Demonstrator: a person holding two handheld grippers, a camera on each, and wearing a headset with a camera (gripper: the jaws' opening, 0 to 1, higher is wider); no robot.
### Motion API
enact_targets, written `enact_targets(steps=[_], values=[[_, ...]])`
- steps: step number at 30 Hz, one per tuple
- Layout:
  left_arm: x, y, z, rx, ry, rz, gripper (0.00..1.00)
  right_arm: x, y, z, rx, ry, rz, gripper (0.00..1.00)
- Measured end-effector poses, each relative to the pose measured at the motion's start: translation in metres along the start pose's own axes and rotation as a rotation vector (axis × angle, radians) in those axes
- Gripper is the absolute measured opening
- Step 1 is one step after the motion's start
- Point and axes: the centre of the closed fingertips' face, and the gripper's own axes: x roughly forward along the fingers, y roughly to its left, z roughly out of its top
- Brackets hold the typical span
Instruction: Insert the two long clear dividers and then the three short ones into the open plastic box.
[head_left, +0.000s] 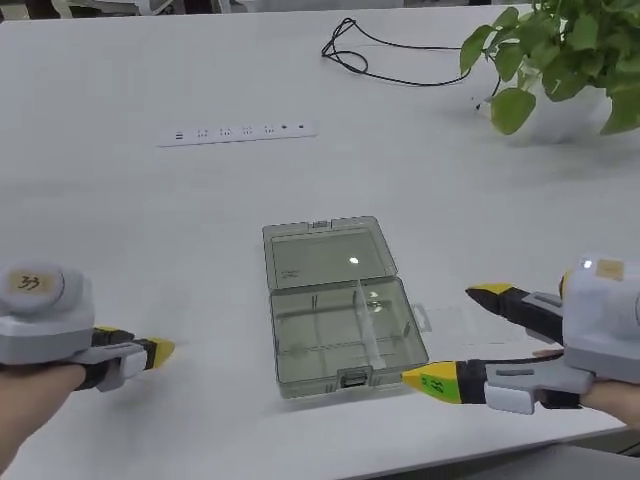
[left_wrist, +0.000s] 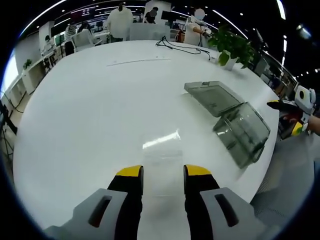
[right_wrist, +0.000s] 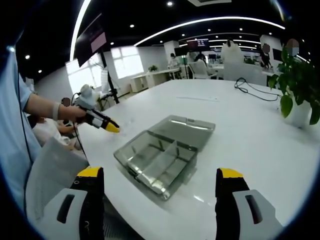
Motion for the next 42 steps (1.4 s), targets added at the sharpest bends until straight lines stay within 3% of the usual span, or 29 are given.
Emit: enact_targets(steps=[8,11,18,29,42], values=[[-0.003,-0.021,0.029,0.041,-0.063,-0.048,0.3,0.004,-0.001,-0.002,0.015,0.004,0.003,0.92],[-0.003,-0.035,0.041,0.068,-0.089,-0.079,0.3,0.005,-0.002,0.001,0.027,-0.006,0.0,0.91],[-0.002,-0.062,0.057,0.101,-0.128,-0.128,0.3,0.012,-0.003,0.006,0.053,-0.028,0.001,0.9],[0.002,-0.107,0.068,0.147,-0.166,-0.202,0.3,0.027,-0.002,0.026,0.19,-0.107,0.001,0.83],[0.006,-0.141,0.071,0.156,-0.186,-0.266,0.3,0.041,0.005,0.055,0.359,-0.207,0.027,0.66]])
